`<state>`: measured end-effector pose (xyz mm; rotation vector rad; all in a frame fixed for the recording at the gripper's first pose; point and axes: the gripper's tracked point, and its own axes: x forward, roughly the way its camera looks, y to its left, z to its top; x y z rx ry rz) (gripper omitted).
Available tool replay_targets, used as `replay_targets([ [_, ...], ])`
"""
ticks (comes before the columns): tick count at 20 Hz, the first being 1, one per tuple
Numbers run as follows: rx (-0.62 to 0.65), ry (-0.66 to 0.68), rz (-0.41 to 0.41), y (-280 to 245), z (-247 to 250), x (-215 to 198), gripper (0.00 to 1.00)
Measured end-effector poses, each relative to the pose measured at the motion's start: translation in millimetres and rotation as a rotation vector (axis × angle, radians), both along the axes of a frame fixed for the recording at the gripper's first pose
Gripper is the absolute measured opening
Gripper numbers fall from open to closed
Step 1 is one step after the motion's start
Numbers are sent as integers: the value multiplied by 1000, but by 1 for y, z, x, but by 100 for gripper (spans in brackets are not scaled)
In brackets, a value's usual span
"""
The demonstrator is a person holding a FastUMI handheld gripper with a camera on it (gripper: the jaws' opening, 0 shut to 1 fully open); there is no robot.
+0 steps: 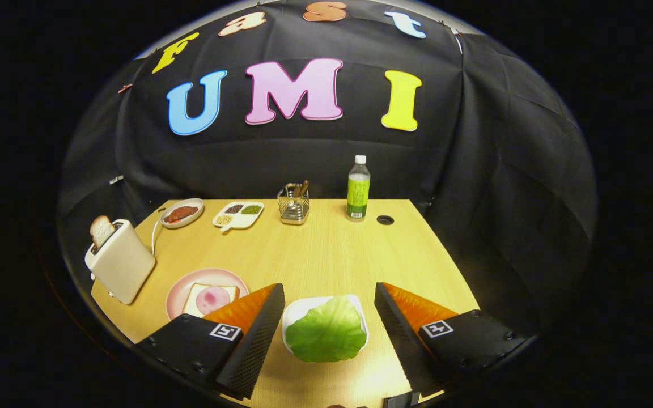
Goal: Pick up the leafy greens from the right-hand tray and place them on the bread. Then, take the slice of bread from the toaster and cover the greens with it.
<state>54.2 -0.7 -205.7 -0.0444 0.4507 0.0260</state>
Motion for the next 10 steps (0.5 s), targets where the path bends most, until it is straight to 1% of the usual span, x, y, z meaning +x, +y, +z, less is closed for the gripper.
replay_targets([
  [5,-6,99,6,-1,-53,12,99],
  [10,2,206,-47,-13,-103,27,99],
])
